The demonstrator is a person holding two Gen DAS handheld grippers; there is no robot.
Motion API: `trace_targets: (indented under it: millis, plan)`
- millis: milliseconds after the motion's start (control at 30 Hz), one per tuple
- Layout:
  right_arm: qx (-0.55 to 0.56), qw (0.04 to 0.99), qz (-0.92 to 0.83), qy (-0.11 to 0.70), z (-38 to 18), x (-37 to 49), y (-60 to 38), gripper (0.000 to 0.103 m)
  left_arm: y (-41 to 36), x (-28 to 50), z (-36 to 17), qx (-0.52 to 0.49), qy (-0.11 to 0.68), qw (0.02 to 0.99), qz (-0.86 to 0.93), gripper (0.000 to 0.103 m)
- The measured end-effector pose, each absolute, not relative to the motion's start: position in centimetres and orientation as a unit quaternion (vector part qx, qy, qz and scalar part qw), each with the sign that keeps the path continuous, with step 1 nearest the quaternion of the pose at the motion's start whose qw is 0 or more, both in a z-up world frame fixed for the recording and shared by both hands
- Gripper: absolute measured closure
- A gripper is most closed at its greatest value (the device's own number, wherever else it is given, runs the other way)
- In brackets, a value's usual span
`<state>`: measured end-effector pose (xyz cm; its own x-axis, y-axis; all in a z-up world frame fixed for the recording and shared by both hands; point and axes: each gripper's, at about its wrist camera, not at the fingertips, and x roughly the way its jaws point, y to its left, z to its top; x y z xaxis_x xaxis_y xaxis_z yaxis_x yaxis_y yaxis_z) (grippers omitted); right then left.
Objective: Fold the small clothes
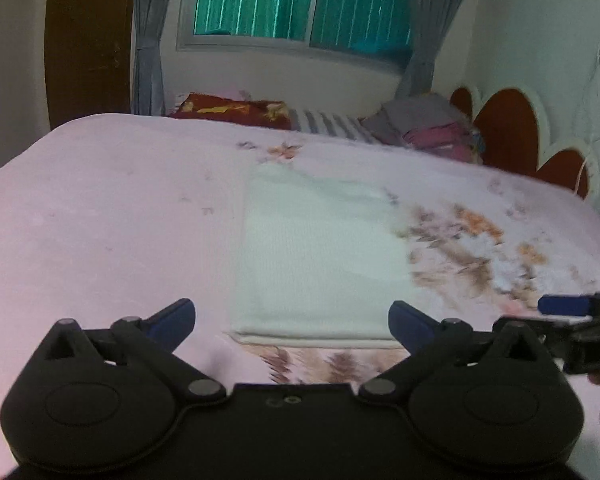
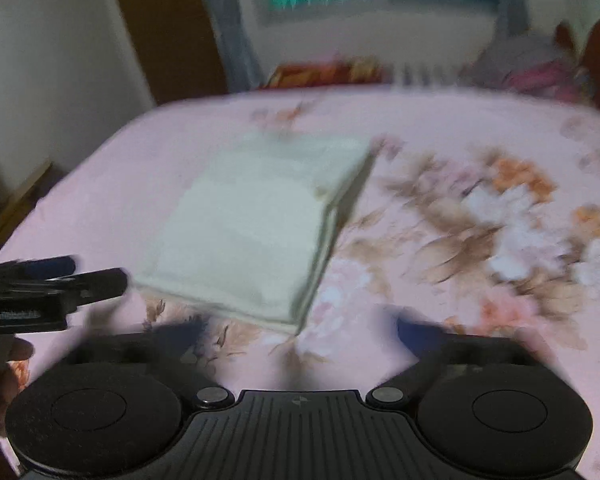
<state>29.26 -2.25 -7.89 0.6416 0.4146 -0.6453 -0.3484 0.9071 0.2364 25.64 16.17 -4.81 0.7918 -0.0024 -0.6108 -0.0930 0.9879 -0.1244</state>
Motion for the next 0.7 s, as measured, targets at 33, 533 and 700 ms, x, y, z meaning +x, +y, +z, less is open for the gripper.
trace_targets:
  millis: [33, 533, 700]
  plan:
    - [0.04, 0.908, 0.212, 0.359, -7.3, 28.2, -2.6, 0.0, 16.1, 24.9, -4.2, -0.085, 0.321, 0.943, 0.023, 0.0]
    - [0.047, 0.927, 0.165, 0.333, -1.8, 16.4, -4.9, 0.0, 13.1, 14.8, 1.5, -0.096, 0.274, 0.957, 0.011, 0.0]
    - [0.049, 0.933, 0.172, 0.312, 0.3, 13.1, -5.2, 0.0, 11.3, 12.0, 2.7, -0.07, 0.265, 0.962, 0.0, 0.0]
